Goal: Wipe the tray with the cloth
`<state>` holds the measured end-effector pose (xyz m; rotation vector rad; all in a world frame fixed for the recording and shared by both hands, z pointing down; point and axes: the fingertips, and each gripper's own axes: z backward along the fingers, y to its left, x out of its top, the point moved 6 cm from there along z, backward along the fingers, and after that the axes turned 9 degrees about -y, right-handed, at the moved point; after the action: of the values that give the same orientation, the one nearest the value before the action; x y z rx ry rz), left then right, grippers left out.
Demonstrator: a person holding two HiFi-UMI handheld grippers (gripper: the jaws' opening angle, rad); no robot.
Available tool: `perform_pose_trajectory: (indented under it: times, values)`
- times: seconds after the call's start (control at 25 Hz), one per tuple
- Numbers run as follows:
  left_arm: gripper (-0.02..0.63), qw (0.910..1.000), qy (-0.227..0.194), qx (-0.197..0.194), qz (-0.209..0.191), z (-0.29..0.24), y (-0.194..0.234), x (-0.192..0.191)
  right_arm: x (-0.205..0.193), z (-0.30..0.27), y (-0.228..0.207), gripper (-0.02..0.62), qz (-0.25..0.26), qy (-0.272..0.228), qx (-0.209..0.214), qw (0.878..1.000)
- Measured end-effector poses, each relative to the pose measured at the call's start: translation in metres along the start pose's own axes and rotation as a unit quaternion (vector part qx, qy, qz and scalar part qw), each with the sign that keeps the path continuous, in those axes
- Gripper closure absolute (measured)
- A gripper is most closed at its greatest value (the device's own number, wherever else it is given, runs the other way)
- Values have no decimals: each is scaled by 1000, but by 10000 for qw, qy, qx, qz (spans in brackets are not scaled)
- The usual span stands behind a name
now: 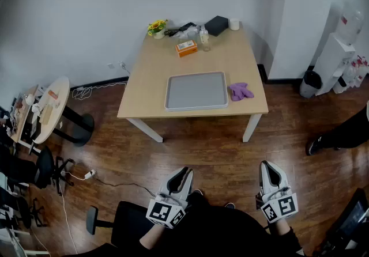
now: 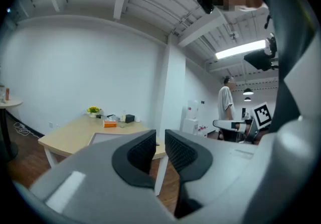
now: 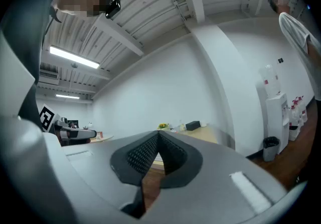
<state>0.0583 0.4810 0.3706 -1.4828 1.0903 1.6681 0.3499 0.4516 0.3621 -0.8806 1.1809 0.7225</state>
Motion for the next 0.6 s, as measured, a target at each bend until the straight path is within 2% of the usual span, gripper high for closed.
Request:
perform_pose_trajectory:
  times: [0.28, 0.4, 0.6]
  values:
    - [569, 9995, 144, 282, -9, -78, 123, -24, -41, -105, -18, 577, 221, 269, -67, 9994]
    - [569, 9997, 199, 132, 66, -127, 187, -32, -55, -167, -24, 554, 411, 454, -358, 9975]
    - [569, 9976, 528, -397, 188, -213, 281, -32, -68, -280, -44, 445, 565, 896, -710, 9918]
